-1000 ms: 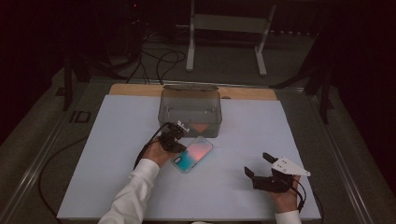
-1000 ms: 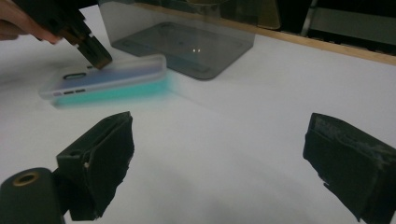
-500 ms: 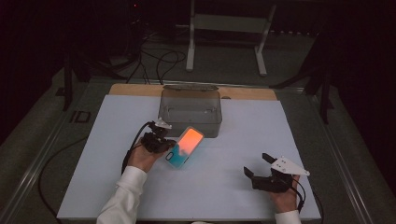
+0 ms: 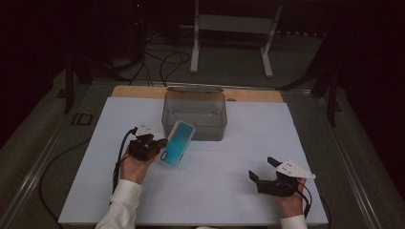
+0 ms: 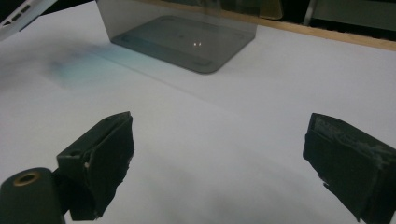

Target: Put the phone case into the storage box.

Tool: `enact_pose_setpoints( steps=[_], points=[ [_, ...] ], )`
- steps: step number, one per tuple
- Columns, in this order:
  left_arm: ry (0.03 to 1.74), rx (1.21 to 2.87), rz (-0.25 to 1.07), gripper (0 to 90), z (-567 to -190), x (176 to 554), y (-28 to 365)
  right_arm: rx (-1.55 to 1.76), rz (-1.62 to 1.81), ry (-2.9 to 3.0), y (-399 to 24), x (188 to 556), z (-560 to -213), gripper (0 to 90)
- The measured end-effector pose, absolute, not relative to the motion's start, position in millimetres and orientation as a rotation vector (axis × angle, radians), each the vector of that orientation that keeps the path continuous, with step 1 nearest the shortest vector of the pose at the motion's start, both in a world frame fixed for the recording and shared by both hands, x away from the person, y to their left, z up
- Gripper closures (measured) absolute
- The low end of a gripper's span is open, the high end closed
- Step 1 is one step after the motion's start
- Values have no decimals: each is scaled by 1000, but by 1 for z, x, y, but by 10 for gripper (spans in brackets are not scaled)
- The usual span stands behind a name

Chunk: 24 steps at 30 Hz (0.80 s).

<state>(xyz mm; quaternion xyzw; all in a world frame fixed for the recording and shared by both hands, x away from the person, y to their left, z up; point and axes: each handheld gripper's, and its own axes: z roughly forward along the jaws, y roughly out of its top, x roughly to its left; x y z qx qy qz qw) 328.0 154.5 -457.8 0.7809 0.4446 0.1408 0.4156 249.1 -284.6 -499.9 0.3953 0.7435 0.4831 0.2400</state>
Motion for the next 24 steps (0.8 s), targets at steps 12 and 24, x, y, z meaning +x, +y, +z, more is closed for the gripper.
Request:
enact_pose_setpoints(
  steps=[12,24],
  points=[
    [1144,1900,408,891,-466,317,160,1098,1339,2045,-281,250,-499,87],
    [1177,1835,515,891,-472,310,162,1139,1354,2071,-271,251,-496,109]
  ],
)
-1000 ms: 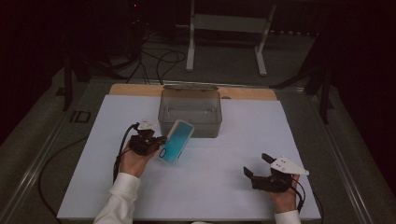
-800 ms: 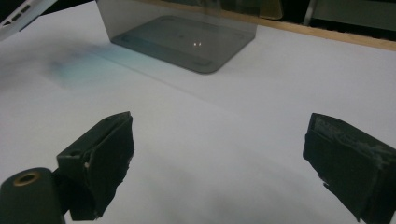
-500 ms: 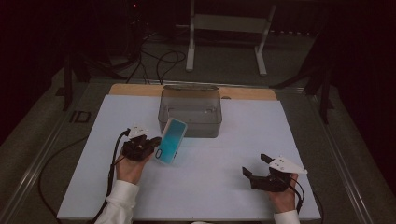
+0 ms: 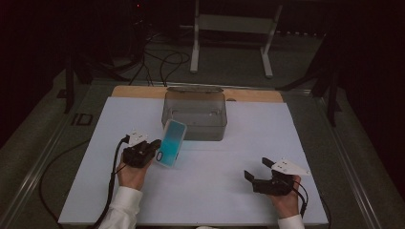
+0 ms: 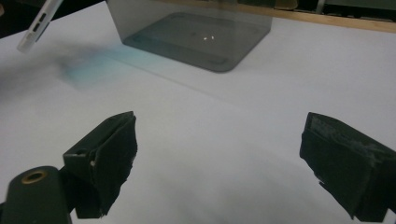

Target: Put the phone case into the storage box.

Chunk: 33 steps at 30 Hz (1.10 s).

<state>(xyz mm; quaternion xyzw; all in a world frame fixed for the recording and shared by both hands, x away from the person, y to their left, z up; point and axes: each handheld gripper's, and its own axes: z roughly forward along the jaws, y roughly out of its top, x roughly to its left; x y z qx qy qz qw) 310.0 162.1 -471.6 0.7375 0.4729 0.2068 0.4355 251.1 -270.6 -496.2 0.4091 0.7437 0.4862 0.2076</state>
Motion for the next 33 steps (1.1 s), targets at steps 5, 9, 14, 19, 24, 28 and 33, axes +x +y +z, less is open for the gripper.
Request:
enact_pose_setpoints(
  steps=[5,9,14,19,24,28,33],
  points=[
    [1181,1816,544,891,-470,308,162,1156,1367,2076,-263,255,-491,108],
    [1185,1799,559,891,-467,307,164,1186,1337,2091,-258,260,-486,109],
    [1174,1793,588,891,-467,306,162,1189,1324,2126,-243,270,-481,109],
    [1170,1793,597,891,-467,305,161,1142,1379,2131,-228,275,-473,146],
    [1171,1779,609,891,-465,304,161,1107,1416,2124,-215,280,-466,192],
    [1179,1760,625,891,-463,303,162,1093,1467,2088,-205,283,-459,221],
    [1180,1744,630,891,-461,302,162,1075,1497,2110,-187,290,-450,211]
  ],
)
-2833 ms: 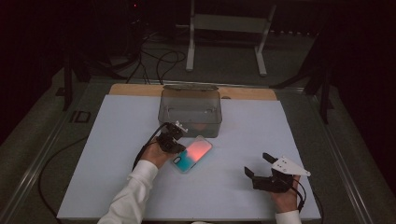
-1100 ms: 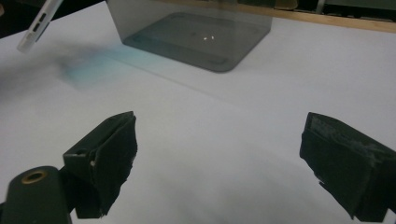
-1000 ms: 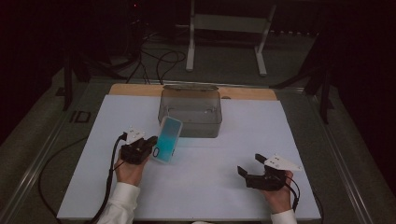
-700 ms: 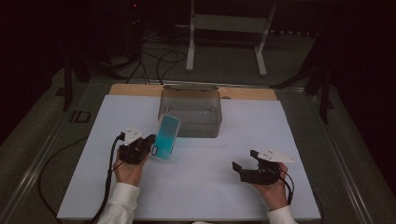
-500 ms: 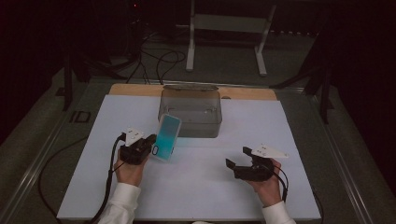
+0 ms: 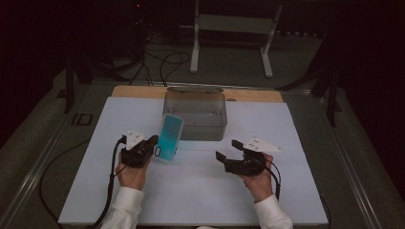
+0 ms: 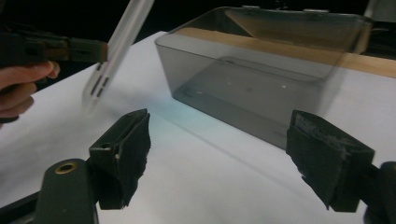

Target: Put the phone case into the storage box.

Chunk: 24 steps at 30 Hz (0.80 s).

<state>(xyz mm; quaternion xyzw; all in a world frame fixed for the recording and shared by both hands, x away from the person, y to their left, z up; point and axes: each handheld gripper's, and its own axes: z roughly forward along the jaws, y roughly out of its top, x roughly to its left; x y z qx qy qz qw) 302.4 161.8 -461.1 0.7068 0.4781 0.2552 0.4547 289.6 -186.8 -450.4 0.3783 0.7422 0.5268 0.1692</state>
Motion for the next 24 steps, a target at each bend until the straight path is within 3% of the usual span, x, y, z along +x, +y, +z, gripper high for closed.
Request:
enact_pose_setpoints(
  steps=[24],
  points=[
    [1131,1733,609,891,-453,298,155,1053,1598,2243,-107,308,-437,239]
  ],
)
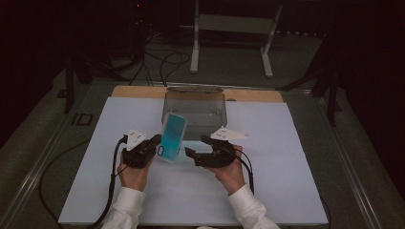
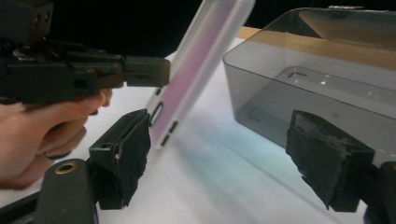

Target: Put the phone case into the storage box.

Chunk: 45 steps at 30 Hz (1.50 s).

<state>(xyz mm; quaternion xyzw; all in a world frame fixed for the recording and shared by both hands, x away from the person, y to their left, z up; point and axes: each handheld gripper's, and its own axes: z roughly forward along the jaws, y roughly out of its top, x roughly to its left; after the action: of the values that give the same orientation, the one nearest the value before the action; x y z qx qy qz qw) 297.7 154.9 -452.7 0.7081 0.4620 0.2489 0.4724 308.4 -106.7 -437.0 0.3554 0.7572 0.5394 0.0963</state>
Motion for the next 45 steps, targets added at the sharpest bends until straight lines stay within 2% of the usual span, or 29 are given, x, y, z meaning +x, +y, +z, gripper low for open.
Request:
enact_pose_setpoints(
  steps=[3,6,11,15,20,25,28,36,43,45],
  points=[
    [1127,1731,607,891,-452,297,154,1061,1609,2241,-100,309,-438,283],
    [1127,1729,604,891,-452,297,153,1072,1627,2236,-96,309,-440,376],
    [1122,1725,594,891,-453,296,151,1098,1638,2267,-89,311,-440,442],
    [1120,1725,587,891,-453,296,149,1110,1654,2287,-84,313,-441,546],
    [1123,1712,575,891,-453,295,148,1150,1677,2290,-80,317,-440,591],
    [1129,1701,572,891,-453,295,147,1185,1678,2259,-76,318,-442,710],
    [1131,1689,570,891,-453,294,147,1216,1687,2232,-77,320,-442,751],
    [1165,1633,549,889,-458,292,144,1260,1696,2192,-79,323,-438,807],
    [1170,1637,539,885,-457,292,145,1259,1679,2226,-78,326,-434,819],
    [1155,1655,540,858,-457,293,144,1259,1670,2243,-78,325,-432,820]
  ],
)
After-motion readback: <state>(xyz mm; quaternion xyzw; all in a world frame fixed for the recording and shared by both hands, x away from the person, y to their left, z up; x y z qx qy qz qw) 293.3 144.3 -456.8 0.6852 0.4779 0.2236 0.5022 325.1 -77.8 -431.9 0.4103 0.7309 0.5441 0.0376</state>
